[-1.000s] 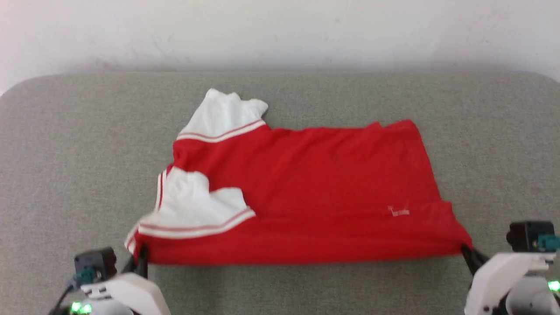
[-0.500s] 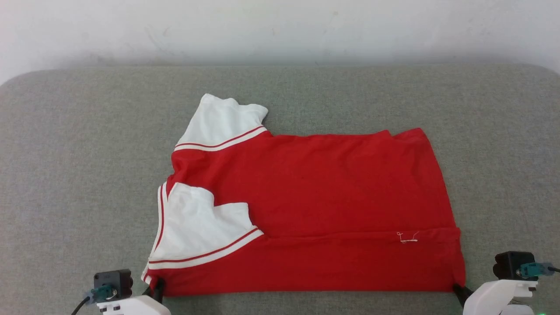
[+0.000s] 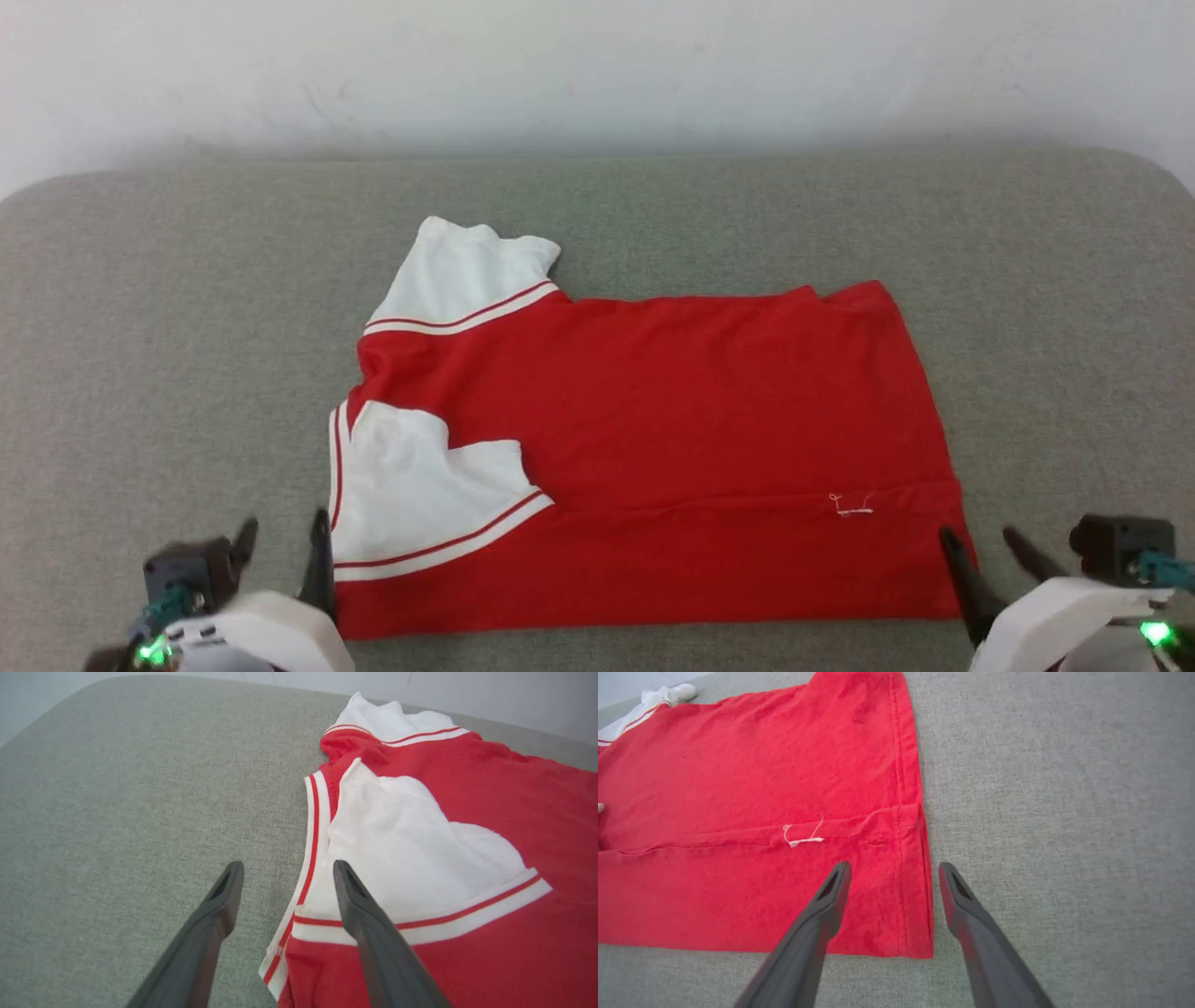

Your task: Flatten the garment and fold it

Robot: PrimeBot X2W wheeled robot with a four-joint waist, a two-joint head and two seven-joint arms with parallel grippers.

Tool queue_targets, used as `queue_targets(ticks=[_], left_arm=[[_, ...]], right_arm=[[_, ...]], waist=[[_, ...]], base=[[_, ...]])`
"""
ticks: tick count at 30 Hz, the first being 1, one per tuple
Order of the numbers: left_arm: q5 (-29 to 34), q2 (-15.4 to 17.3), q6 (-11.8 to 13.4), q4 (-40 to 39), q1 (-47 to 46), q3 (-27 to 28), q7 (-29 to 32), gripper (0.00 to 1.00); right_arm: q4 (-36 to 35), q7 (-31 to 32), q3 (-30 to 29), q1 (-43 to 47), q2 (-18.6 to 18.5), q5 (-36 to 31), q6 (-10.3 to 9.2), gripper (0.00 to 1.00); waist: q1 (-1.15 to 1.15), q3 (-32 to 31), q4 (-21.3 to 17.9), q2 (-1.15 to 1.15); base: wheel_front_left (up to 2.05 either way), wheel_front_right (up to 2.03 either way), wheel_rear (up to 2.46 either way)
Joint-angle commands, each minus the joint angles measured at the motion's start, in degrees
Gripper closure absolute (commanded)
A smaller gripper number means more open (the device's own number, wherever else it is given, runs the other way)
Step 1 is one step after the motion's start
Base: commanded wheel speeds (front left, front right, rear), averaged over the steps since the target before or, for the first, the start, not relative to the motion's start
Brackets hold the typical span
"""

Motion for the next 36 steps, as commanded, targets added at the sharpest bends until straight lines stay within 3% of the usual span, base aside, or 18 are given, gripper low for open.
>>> queue_targets(ticks=[1, 7, 15, 21, 26, 31, 36], left_arm=[[1.33, 0.69, 0.25, -1.01, -2.01, 0.30, -1.46, 0.00], [6.24, 4.22, -3.03, -2.37, -10.78, -0.81, -6.93, 0.00], [6.66, 7.17, -10.28, 3.92, -30.37, -2.29, -3.65, 0.00], [2.90, 8.84, -14.34, 10.21, -42.42, -2.22, 7.30, 0.00], [-0.98, 10.58, -16.01, 14.02, -49.74, -1.75, 19.14, 0.00], [-3.72, 12.44, -15.35, 15.32, -54.36, -1.32, 30.06, 0.00], [-5.36, 13.95, -12.75, 14.31, -56.21, -0.99, 39.21, 0.00]], right_arm=[[-0.91, -1.92, 0.21, -0.83, 0.14, -0.50, -0.11, 0.00], [-4.73, -14.25, 3.53, -4.90, 0.14, -3.09, -0.11, 0.00], [-6.35, -23.09, 7.53, -12.65, 0.14, -5.39, -0.11, 0.00], [-6.05, -24.02, 8.93, -16.78, 0.14, -4.64, -0.11, 0.00], [-5.52, -24.06, 9.99, -19.32, 0.14, -4.06, -0.11, 0.00], [-4.86, -24.31, 10.66, -20.76, 0.14, -3.52, -0.11, 0.00], [-4.18, -24.63, 11.57, -21.40, 0.14, -2.52, -0.11, 0.00]], waist=[[0.00, 0.61, -0.62, 0.00], [0.00, 4.35, -2.39, 0.00], [0.00, 13.58, -5.45, 0.00], [0.00, 19.67, -8.38, 0.00], [0.00, 23.20, -10.82, 0.00], [0.00, 25.37, -12.85, 0.00], [0.00, 26.80, -14.44, 0.00]], base=[[0.00, 0.00, 0.00], [0.00, 0.00, 0.00], [0.00, 0.00, 0.00], [0.00, 0.00, 0.00], [0.00, 0.00, 0.00], [0.00, 0.00, 0.00], [0.00, 0.00, 0.00]])
